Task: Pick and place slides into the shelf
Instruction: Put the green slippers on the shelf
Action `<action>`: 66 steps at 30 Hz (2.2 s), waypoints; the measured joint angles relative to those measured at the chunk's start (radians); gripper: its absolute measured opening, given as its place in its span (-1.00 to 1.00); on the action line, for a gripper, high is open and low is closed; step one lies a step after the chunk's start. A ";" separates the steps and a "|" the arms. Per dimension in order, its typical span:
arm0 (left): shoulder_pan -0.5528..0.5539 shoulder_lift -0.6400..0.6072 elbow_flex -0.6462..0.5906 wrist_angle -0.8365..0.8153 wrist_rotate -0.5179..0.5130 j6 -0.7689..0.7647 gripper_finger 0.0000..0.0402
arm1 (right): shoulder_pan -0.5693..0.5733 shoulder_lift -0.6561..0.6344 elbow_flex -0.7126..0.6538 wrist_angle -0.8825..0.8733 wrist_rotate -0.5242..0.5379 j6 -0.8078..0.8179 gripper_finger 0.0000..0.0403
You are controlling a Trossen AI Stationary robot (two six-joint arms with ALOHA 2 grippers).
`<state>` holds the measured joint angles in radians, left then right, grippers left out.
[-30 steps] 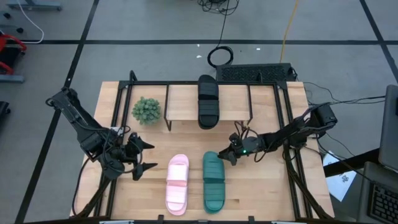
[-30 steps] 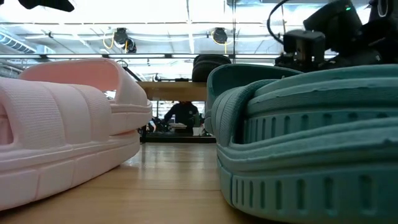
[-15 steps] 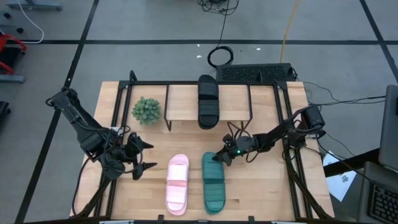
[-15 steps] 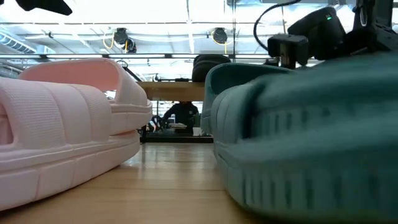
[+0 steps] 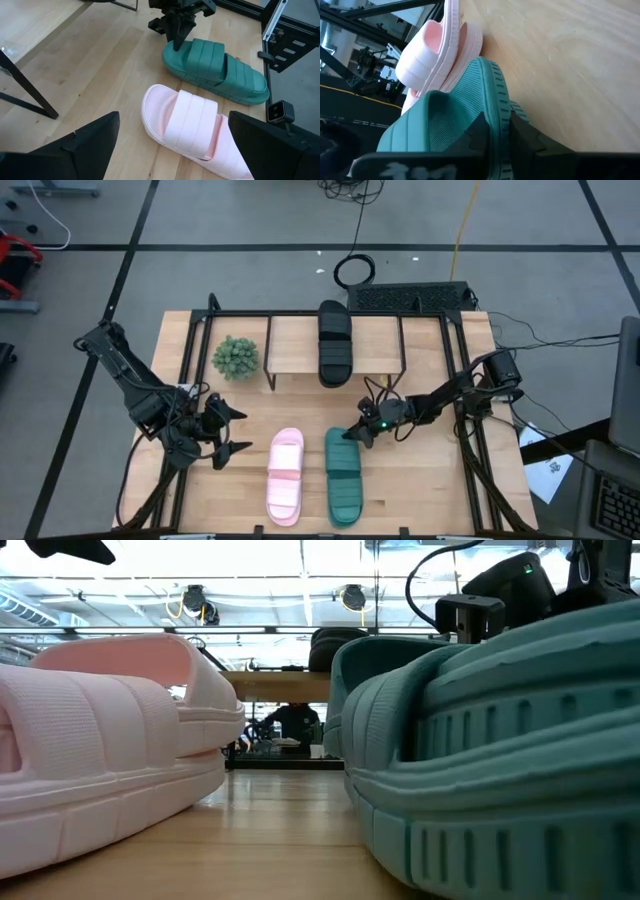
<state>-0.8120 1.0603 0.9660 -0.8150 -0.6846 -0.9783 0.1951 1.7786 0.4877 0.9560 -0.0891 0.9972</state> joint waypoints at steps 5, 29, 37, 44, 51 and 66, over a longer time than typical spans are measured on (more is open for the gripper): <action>0.000 0.000 0.000 0.000 0.000 0.000 0.87 | 0.000 0.000 0.000 0.000 0.001 0.007 -0.84; 0.000 0.000 0.000 0.000 -0.001 0.001 0.87 | 0.031 -0.580 -0.005 -0.485 0.181 -0.067 -0.84; 0.000 0.000 0.000 0.002 -0.006 -0.001 0.87 | 0.043 -0.711 -0.005 -0.551 0.196 -0.073 -0.84; 0.000 0.000 0.000 0.003 -0.006 -0.019 0.87 | 0.043 -0.850 -0.005 -0.637 0.192 -0.069 -0.85; 0.000 0.000 0.000 0.004 -0.007 -0.024 0.87 | 0.026 -1.049 0.006 -0.769 0.197 -0.074 -0.85; 0.015 0.000 0.000 0.005 -0.031 -0.039 0.87 | -0.174 -1.080 0.695 -1.605 0.216 -0.406 -0.85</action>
<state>-0.7973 1.0603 0.9661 -0.8104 -0.7158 -1.0171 0.0214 0.6984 1.1829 -0.6491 0.1271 0.5907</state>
